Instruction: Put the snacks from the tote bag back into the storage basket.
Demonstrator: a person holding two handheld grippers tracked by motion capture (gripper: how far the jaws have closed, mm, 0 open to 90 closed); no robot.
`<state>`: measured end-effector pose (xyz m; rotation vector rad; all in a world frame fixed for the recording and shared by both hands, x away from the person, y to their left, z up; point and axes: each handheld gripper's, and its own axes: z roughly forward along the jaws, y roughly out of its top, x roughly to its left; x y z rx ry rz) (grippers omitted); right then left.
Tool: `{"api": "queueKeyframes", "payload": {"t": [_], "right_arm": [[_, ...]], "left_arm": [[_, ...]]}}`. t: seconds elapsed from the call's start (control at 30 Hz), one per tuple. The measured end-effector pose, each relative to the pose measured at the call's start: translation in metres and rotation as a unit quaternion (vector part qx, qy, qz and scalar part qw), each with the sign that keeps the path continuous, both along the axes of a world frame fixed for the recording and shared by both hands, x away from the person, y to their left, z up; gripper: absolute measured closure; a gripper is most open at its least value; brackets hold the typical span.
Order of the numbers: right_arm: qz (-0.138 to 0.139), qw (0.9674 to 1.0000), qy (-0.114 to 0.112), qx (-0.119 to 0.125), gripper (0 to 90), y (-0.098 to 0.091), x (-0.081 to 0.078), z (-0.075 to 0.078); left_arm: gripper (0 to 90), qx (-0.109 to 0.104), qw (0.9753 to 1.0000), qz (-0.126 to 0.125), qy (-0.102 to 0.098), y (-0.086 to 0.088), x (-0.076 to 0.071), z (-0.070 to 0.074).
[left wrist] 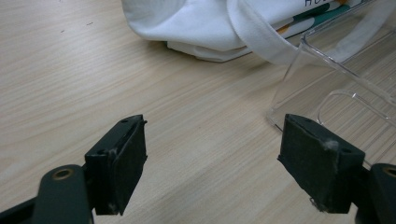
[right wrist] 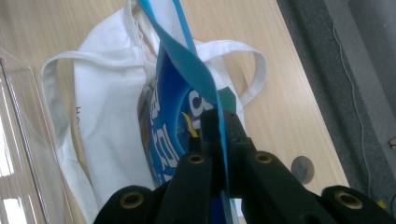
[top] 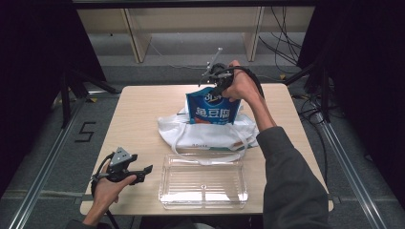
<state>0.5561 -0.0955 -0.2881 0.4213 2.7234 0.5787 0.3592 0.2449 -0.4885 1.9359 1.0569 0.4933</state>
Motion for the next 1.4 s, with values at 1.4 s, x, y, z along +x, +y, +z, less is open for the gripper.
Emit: {"api": "queueKeyframes", "payload": {"t": [1.4], "right_arm": [[0.045, 0.9949, -0.091, -0.004, 90.0, -0.005, -0.05, 0.108]], "left_arm": [[22.1, 0.001, 0.9999, 0.014, 0.007, 0.005, 0.003, -0.003]]}}
